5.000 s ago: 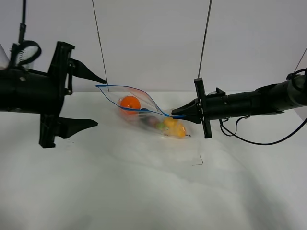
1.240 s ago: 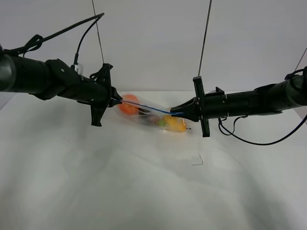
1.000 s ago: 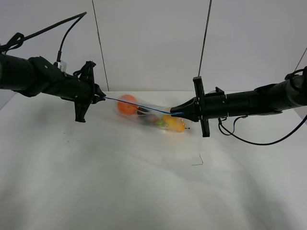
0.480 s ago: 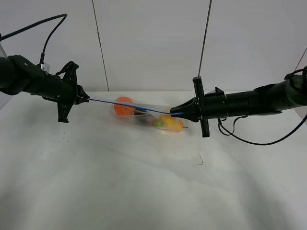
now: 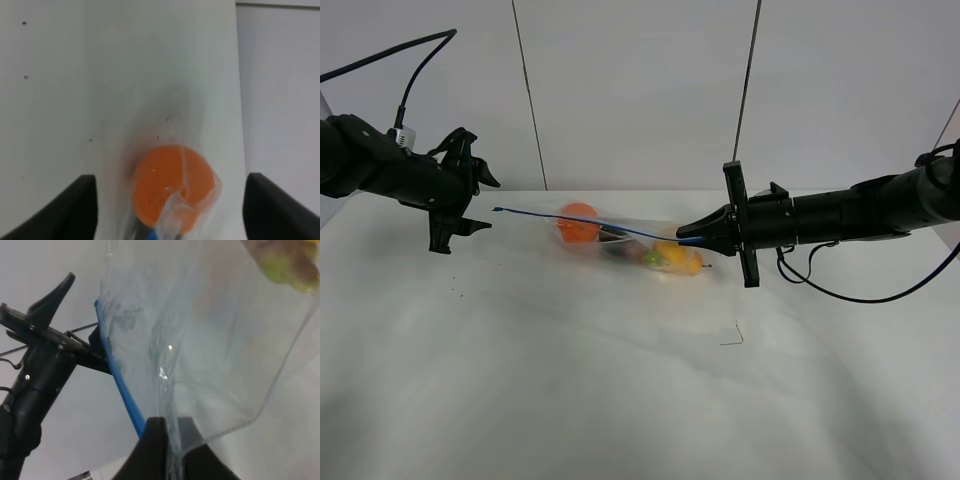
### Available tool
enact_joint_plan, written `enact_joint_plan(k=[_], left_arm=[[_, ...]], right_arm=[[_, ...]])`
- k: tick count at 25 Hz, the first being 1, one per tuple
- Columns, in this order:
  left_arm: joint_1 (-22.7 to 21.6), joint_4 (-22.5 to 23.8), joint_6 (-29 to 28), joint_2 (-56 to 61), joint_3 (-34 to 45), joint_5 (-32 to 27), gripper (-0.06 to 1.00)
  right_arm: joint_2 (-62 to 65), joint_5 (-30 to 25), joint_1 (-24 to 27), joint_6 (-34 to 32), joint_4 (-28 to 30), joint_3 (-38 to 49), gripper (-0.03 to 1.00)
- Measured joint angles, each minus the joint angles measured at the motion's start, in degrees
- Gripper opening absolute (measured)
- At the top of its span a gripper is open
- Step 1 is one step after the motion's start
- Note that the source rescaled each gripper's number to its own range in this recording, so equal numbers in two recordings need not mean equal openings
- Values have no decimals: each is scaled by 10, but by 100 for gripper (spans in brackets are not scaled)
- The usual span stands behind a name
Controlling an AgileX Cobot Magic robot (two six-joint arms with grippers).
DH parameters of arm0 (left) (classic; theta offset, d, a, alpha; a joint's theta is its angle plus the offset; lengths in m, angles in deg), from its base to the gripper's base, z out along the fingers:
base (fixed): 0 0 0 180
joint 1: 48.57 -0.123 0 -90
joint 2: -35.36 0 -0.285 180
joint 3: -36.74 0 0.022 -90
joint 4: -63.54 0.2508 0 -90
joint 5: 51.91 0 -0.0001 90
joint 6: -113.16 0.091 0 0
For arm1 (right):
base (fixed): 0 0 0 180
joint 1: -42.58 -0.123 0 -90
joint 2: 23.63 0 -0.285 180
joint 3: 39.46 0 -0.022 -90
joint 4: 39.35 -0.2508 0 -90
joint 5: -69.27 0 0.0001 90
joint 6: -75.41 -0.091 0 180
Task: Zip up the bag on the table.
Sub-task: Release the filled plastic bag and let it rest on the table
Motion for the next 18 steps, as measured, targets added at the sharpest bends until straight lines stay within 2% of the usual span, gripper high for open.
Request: enact_joint_plan(k=[4,7,13,18], left_arm=[[-24,18,32,0,-30,-35,85],[-48,39,92,0,-74,-73,86],[-66,113,303,0,-189,-195,86],[-66,172,452,0,-262,-353,86]], right_arm=[[0,0,0,0,0,0,0],[0,0,0,0,0,0,0],[0,0,0,0,0,0,0],[0,0,0,0,0,0,0]])
